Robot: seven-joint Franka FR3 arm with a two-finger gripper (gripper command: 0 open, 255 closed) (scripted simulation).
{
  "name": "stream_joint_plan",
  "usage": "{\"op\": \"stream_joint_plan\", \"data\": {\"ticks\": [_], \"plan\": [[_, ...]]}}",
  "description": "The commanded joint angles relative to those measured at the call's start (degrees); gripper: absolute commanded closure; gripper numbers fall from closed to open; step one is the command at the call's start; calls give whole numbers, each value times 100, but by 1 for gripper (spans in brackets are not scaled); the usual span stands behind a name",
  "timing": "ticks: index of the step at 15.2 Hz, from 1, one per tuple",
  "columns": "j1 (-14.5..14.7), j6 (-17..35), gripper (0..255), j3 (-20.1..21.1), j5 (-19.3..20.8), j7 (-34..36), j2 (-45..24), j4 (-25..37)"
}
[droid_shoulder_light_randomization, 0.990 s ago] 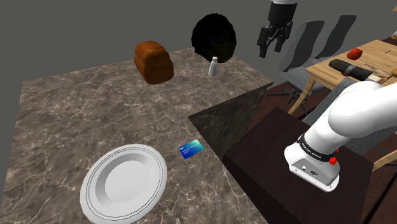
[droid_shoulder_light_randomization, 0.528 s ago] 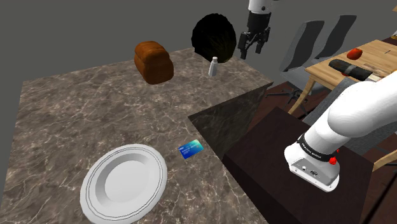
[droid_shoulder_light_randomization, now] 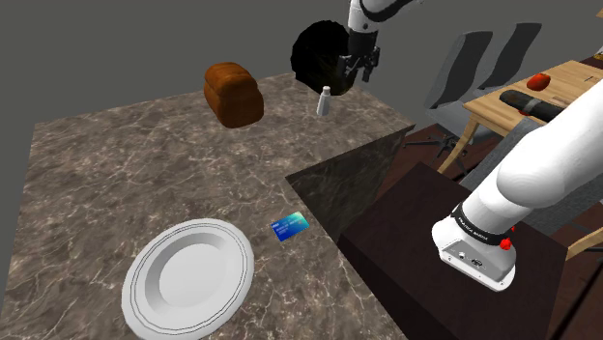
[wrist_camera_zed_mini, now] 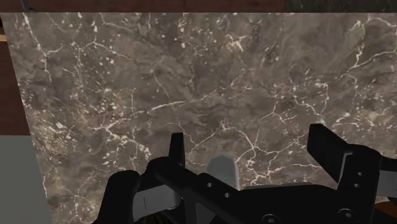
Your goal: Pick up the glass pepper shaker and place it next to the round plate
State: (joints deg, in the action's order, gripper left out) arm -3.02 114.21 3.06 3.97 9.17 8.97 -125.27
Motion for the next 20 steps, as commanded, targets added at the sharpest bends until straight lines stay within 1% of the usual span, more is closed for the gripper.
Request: {"op": "stream_joint_plan", "data": {"ticks": [1, 6, 10, 11, 18, 20], "plan": [[-8, 214, 0, 18, 92, 68, -439, 294], [-33, 565, 0, -3, 326, 166, -1467, 1128], [-27, 715, 0, -43, 499, 228, -2301, 1939], [-26, 716, 0, -45, 501, 229, -2314, 1952], [-52, 1215, 0, -79, 555, 263, -2580, 1721], [-52, 1215, 0, -79, 555, 263, -2580, 1720]]}}
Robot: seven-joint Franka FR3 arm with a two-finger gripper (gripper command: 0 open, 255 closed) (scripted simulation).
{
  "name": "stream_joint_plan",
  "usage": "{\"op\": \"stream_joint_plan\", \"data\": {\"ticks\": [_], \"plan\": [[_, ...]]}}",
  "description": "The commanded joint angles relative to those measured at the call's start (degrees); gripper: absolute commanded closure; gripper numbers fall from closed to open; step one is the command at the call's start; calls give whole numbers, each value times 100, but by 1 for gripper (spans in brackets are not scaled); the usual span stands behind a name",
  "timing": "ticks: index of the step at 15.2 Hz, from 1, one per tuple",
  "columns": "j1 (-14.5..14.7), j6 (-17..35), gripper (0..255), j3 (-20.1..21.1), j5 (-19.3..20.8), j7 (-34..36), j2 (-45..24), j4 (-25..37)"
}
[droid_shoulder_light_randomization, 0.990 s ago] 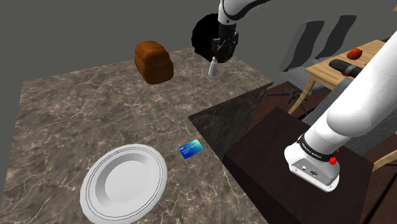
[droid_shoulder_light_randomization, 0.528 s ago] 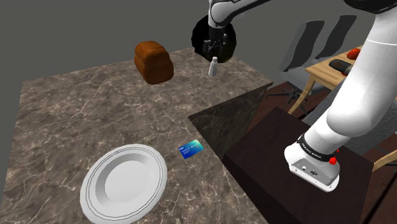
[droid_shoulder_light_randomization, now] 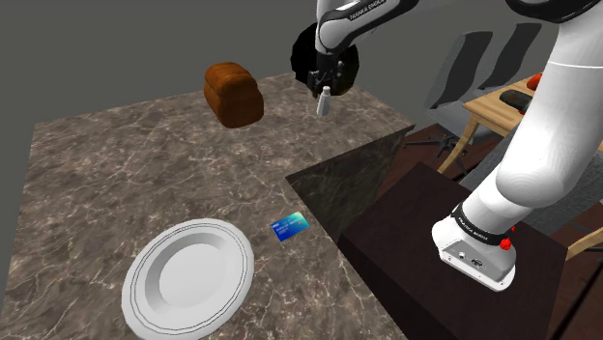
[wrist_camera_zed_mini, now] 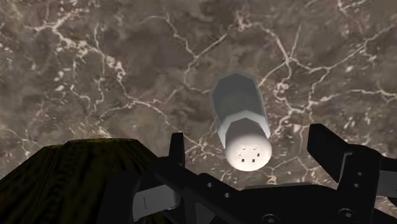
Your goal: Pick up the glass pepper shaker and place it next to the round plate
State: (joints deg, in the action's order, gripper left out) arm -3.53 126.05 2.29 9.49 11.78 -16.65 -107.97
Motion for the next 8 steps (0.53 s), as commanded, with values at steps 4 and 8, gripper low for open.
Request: {"op": "stream_joint_plan", "data": {"ticks": [4, 8], "plan": [[-1, 30, 0, -2, 3, 2, -18, -9], [-1, 29, 255, -2, 3, 2, -18, -8]]}}
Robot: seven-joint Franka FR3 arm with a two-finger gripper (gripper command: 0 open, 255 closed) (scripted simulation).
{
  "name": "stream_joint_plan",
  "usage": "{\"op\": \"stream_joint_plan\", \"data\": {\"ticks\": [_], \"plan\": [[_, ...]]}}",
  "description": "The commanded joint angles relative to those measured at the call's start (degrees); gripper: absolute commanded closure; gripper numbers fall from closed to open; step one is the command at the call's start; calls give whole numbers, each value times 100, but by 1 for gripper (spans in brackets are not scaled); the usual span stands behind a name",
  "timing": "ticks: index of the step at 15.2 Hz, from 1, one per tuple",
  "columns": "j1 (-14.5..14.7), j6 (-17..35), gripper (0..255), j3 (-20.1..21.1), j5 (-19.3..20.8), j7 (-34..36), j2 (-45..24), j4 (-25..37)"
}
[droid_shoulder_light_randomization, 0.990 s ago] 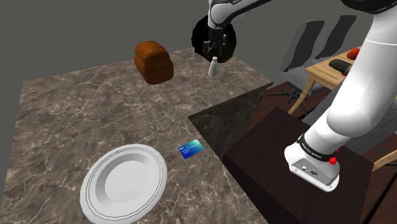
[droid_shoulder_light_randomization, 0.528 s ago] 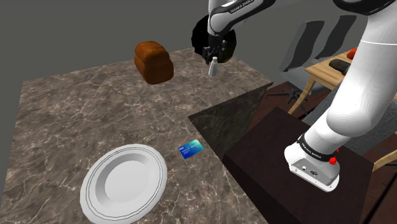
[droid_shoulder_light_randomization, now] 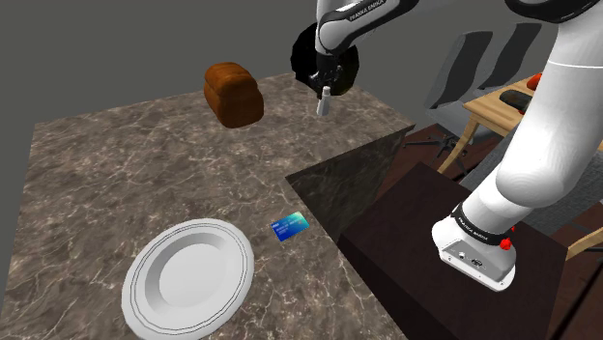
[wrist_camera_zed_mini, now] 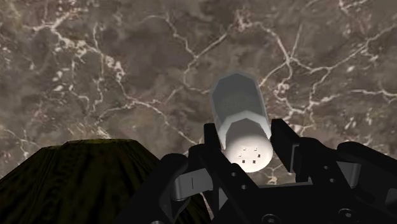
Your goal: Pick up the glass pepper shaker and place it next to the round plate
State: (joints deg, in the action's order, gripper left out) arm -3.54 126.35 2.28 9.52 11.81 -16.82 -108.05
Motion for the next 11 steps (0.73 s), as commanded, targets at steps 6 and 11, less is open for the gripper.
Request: {"op": "stream_joint_plan", "data": {"ticks": [6, 11], "plan": [[0, -2, 255, 0, 0, 0, 0, 1], [-2, -197, 255, 7, -25, -34, 104, 94]]}}
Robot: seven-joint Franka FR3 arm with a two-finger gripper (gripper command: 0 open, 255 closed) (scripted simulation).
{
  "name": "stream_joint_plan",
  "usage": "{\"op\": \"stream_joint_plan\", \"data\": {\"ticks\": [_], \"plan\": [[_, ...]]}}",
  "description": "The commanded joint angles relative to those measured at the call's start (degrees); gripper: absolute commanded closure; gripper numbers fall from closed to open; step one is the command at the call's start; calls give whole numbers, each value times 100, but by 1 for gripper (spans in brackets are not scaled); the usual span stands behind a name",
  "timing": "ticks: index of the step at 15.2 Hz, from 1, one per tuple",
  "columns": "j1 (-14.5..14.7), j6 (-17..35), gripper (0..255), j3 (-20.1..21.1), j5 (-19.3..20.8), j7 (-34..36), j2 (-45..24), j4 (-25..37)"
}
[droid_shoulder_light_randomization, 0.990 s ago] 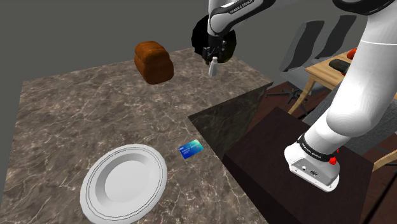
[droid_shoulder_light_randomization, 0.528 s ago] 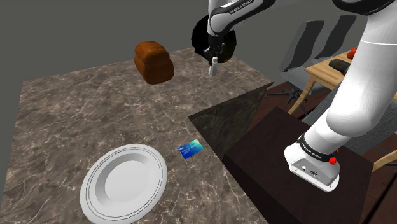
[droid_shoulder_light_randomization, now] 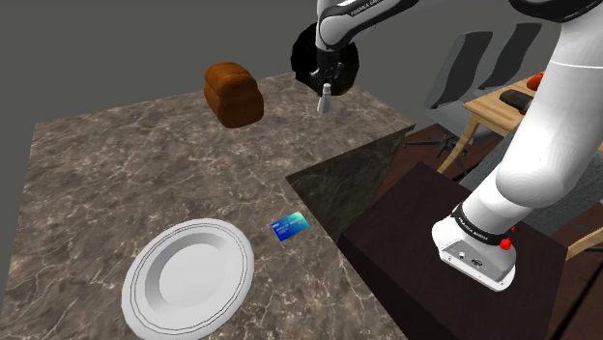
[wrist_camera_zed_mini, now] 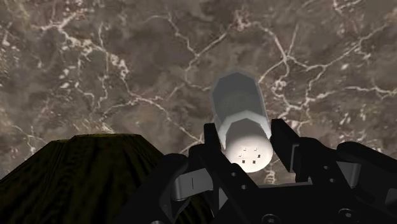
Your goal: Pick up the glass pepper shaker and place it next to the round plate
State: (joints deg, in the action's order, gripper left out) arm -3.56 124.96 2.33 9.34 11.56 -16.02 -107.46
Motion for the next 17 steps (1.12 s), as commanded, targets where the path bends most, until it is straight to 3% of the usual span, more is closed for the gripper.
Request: {"op": "stream_joint_plan", "data": {"ticks": [1, 17], "plan": [[-1, -125, 255, 4, -15, -21, 56, 69], [3, -1230, 255, 30, -116, -184, 441, 799]]}}
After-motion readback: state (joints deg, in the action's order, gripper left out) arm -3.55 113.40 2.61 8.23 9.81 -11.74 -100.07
